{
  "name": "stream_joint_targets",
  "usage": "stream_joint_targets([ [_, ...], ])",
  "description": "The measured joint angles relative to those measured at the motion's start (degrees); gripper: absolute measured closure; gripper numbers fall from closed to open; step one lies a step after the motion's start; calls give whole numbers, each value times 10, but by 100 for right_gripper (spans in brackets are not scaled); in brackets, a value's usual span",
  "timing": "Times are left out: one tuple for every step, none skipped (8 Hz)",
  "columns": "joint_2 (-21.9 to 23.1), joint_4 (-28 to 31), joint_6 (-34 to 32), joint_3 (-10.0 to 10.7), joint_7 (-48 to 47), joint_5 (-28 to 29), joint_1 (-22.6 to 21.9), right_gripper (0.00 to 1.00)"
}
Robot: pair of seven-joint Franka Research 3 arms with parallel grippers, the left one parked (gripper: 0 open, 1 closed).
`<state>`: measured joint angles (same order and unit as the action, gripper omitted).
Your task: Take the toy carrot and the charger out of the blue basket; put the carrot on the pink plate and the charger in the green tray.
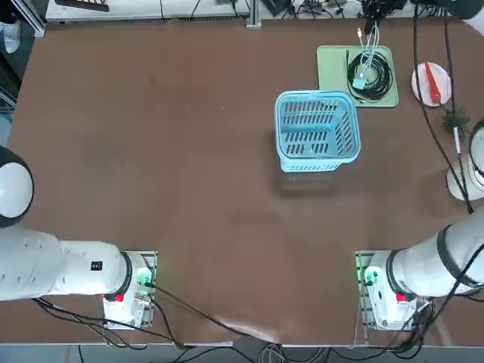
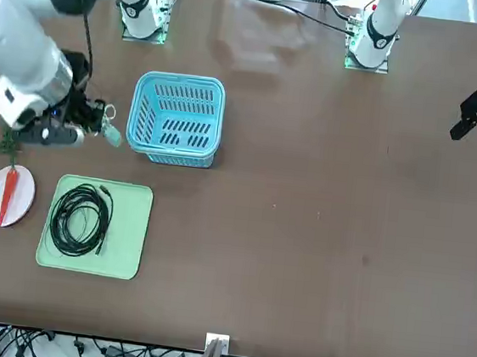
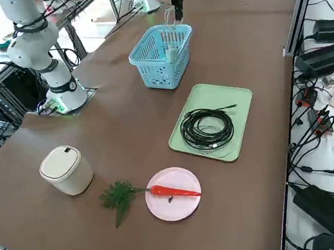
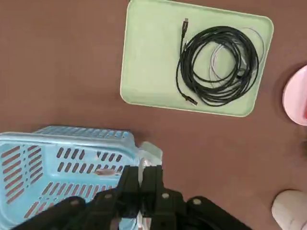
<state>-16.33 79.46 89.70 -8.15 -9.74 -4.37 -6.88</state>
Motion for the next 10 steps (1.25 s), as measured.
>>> stream_joint_targets([
  [-31, -13, 25, 0, 10, 0, 4, 98],
  [-57, -19, 52, 0, 23, -1, 8, 98],
  [-82, -23, 73, 0, 40, -1, 12, 98],
  [-101, -26, 89, 0, 58, -1, 19, 98],
  [-115, -29, 107, 0, 72, -1, 24, 98],
  [-124, -32, 126, 0, 82, -1, 27, 98],
  [-131, -35, 141, 0, 89, -1, 27, 98],
  [-141, -39, 153, 0, 96, -1, 27, 98],
  [-153, -46, 162, 0, 103, -1, 27, 98],
  [-165, -56, 171, 0, 110, -1, 27, 97],
])
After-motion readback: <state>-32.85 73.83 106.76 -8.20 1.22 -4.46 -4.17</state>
